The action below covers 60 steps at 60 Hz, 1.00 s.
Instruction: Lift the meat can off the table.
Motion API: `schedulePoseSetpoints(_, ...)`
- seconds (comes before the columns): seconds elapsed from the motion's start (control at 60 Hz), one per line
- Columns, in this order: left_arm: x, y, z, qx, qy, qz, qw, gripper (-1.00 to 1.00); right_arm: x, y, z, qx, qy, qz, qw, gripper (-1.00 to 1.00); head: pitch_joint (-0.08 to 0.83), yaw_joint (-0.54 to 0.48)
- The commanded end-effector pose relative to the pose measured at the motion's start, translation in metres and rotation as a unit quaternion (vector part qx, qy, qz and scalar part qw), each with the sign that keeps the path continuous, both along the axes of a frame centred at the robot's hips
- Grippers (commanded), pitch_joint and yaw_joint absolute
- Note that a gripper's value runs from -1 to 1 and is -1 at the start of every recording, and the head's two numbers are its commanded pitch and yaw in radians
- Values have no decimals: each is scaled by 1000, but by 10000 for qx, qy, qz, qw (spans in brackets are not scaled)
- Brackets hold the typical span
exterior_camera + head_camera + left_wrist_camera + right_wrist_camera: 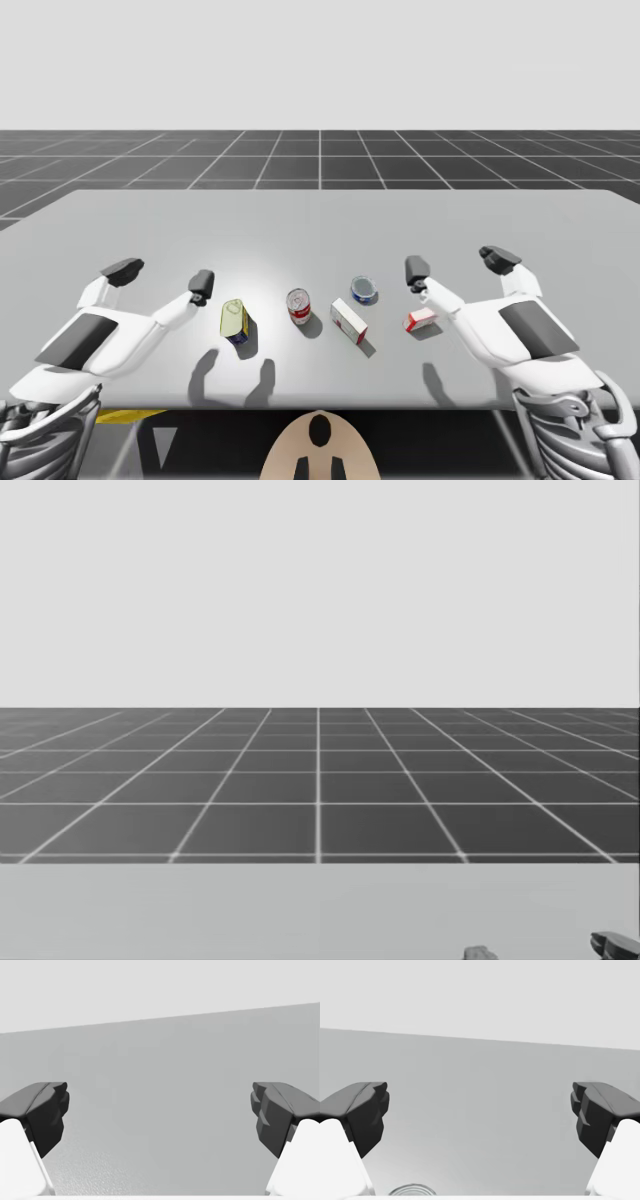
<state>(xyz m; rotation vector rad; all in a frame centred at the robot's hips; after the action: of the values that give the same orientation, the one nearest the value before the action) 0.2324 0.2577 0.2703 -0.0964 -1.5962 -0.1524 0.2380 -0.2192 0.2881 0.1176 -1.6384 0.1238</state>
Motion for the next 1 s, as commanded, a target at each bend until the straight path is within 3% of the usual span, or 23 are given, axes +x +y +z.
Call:
schedulePoseSetpoints(0.017,0,0,1,3,-45,36,10000,-1000,-1,3,-2,171,55,-216,9996,-1000,4,-5)
schedulePoseSetpoints(0.167,0,0,1,7,-40,44,10000,-1000,1,2,-2,187,250,43,9995,-1000,60,-3)
schedulePoseSetpoints(0.567,1,0,0,64,-2,71,10000,-1000,2,2,-2,158,305,-56,9994,-1000,406,68)
schedulePoseSetpoints(1.0,2,-2,-2,104,62,102,9999,-1000,0,6,-3,110,356,16,9993,-1000,647,303)
